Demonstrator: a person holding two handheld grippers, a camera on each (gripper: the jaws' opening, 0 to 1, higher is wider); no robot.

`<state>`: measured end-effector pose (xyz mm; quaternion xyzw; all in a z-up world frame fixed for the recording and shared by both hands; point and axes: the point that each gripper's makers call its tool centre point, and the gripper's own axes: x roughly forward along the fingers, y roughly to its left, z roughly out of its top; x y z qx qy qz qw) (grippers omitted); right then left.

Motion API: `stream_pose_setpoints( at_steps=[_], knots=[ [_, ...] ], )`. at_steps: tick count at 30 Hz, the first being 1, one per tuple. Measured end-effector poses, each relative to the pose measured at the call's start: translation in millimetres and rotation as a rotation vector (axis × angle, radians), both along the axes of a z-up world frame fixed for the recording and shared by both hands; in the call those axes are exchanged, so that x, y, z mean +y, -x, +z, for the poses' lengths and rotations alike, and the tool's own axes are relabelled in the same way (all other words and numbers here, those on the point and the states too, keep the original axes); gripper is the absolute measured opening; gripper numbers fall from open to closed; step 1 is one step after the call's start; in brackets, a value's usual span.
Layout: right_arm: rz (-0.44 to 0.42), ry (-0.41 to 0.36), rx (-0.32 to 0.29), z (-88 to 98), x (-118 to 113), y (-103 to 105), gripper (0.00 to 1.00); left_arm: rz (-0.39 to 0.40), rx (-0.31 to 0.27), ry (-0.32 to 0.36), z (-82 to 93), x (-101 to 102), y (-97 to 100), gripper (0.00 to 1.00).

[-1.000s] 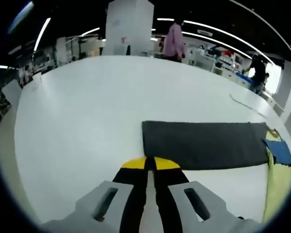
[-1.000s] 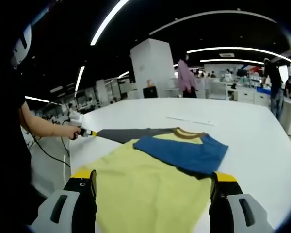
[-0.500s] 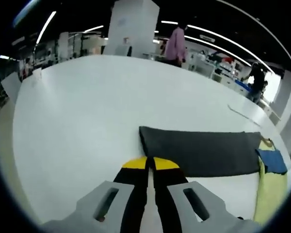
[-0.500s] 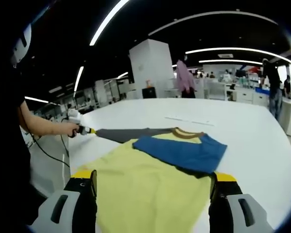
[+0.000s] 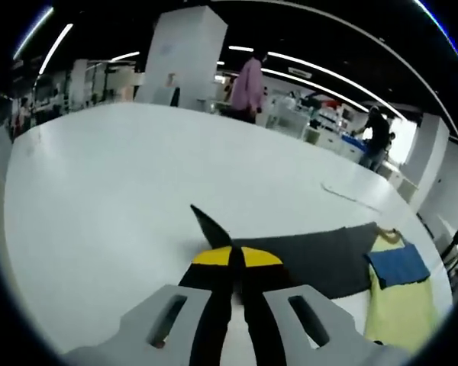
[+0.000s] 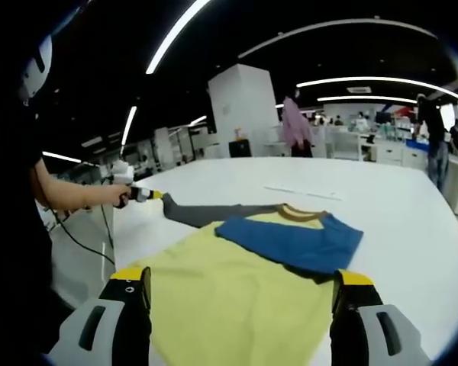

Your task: Fold the garment on the visible template until the final outline fits inside the template.

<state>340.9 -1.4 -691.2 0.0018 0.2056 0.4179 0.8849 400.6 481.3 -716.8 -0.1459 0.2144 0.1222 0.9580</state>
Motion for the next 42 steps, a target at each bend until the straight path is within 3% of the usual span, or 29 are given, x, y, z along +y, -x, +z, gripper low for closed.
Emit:
stream_pose_setpoints(
  at_steps=[10, 32, 42],
  knots=[
    [0.011, 0.005, -0.007, 2.3, 1, 3, 0.99, -0.085, -0.062, 0.023, 18.3, -35, -18.7, 0.00],
    [0.032, 0.031, -0.006, 0.0, 4, 12, 0.99, -0.254, -0.137, 0.105, 38.0, -108, -46.5, 0.00],
    [0.029, 0.056, 0.000, -6.9, 1, 15, 0.99, -0.315, -0.154, 0.110, 43.9, -136, -54.5, 0.00]
  ],
)
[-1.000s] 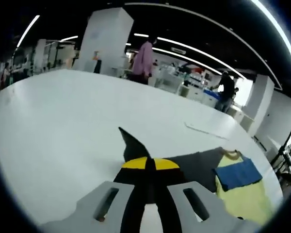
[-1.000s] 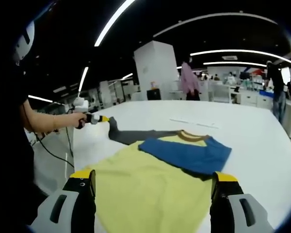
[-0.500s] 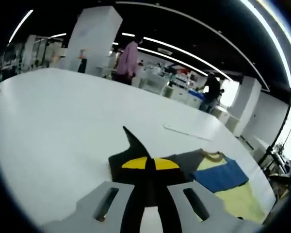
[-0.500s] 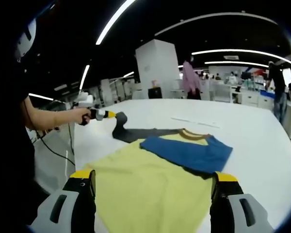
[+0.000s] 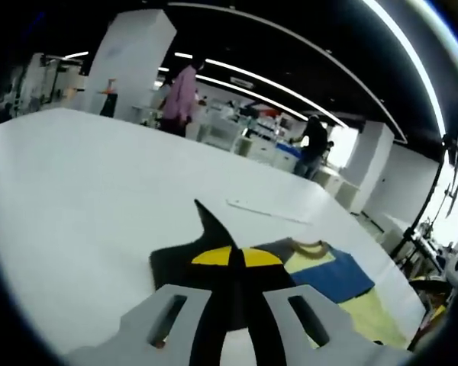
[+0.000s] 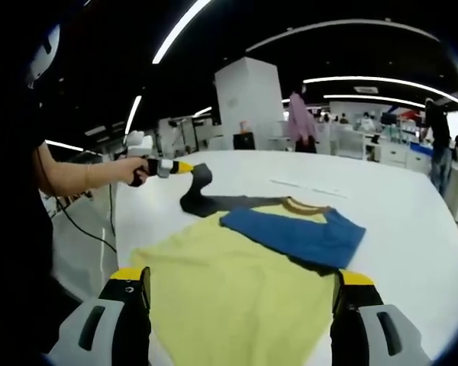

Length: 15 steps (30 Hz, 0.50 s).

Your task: Fold the garment on the visible template until the final outline fits inside the template.

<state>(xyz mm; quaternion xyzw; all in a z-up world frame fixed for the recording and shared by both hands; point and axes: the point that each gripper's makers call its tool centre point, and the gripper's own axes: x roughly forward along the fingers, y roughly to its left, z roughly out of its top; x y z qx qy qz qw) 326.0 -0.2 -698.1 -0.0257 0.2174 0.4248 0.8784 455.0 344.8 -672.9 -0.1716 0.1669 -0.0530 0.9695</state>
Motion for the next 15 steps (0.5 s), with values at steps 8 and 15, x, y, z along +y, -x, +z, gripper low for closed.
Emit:
stream_pose_setpoints(
  at_steps=[8, 15],
  knots=[
    [-0.001, 0.007, 0.006, -5.5, -1, 2, 0.99, -0.031, -0.014, 0.034, 1.2, -22, -7.5, 0.00],
    [0.002, 0.001, 0.004, -5.3, 0, 4, 0.99, -0.066, -0.025, 0.058, 3.1, -43, -14.9, 0.00]
  ],
)
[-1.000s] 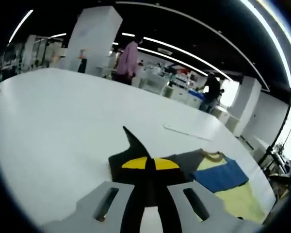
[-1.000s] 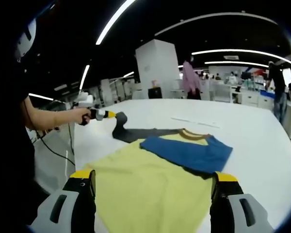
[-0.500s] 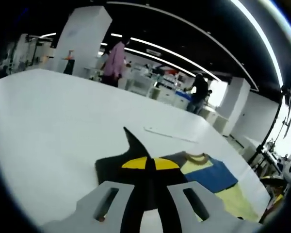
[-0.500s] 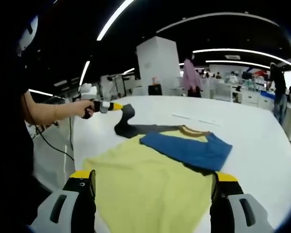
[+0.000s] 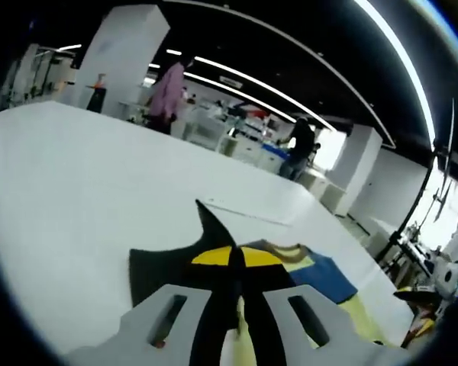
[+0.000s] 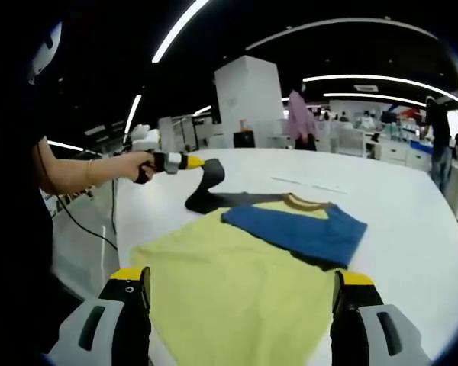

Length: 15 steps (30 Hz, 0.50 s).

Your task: Fold the garment on the visible template until the final outline fits inside the template.

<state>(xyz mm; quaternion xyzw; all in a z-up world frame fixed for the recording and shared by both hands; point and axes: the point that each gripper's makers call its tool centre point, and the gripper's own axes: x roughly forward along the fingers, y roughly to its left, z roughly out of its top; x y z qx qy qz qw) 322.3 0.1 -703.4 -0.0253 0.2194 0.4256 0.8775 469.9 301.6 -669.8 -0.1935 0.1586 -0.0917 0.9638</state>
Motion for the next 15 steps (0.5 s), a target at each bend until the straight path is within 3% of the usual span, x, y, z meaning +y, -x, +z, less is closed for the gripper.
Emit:
stream_pose_setpoints(
  at_steps=[15],
  knots=[
    [-0.008, -0.008, 0.007, -2.8, -3, 1, 0.99, -0.066, -0.017, 0.045, 5.6, -39, -9.8, 0.00]
  ],
)
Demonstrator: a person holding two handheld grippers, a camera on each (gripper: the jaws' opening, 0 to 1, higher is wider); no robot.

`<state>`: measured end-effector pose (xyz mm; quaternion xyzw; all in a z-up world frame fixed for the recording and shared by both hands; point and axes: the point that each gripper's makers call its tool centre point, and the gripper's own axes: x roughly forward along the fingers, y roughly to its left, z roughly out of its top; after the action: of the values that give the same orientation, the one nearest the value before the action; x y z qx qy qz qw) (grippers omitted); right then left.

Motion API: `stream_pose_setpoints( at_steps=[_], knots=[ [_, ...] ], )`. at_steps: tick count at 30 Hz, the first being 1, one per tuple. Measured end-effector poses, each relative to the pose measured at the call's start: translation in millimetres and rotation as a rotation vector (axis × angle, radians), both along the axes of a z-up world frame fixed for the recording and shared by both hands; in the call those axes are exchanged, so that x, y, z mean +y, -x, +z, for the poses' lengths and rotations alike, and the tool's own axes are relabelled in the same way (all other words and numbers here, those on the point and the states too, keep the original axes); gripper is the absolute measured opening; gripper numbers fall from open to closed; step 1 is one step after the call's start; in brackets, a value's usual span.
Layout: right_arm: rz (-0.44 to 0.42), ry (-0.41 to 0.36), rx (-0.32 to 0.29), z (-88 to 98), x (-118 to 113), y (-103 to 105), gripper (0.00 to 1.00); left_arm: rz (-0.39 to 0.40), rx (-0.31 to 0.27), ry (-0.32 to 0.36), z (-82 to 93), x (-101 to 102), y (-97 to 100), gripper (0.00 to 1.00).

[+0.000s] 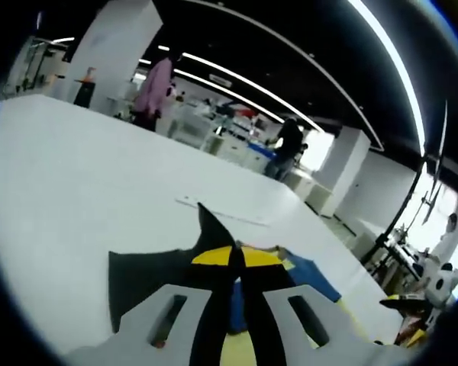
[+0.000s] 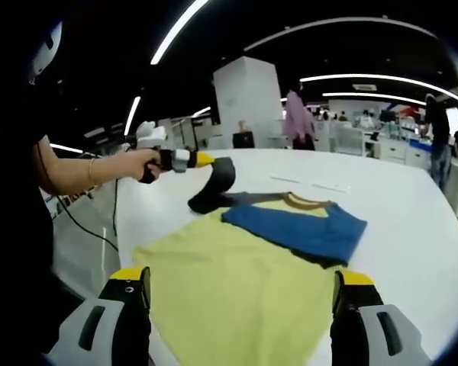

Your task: Fold the garment on the visible template until the final outline fits inside the template.

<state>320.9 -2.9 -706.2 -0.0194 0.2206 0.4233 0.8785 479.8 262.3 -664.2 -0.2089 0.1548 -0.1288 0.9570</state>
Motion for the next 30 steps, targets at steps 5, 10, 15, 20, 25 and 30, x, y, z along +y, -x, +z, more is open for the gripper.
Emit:
stream_pose_setpoints(
  at_steps=[5, 10, 15, 20, 25, 30],
  knots=[
    [-0.002, 0.002, 0.005, -2.1, -1, 0, 0.99, -0.031, -0.009, 0.006, 3.1, -14, -3.5, 0.00],
    [-0.007, 0.004, 0.011, -3.6, -3, 1, 0.99, -0.062, -0.012, 0.020, 4.1, -30, -6.0, 0.00],
    [-0.013, 0.007, 0.016, -5.1, -5, 2, 0.99, -0.097, -0.015, 0.028, 4.7, -47, -9.3, 0.00],
    [-0.017, 0.009, 0.021, -6.6, -7, 1, 0.99, -0.131, -0.023, 0.038, 8.5, -64, -13.9, 0.00],
    [-0.025, 0.010, 0.026, -9.2, -10, 0, 0.98, -0.172, -0.029, 0.042, 10.6, -82, -16.7, 0.00],
    [-0.025, 0.014, 0.038, -12.6, -11, 1, 0.98, -0.213, -0.022, 0.036, 6.2, -101, -17.4, 0.00]
  ],
)
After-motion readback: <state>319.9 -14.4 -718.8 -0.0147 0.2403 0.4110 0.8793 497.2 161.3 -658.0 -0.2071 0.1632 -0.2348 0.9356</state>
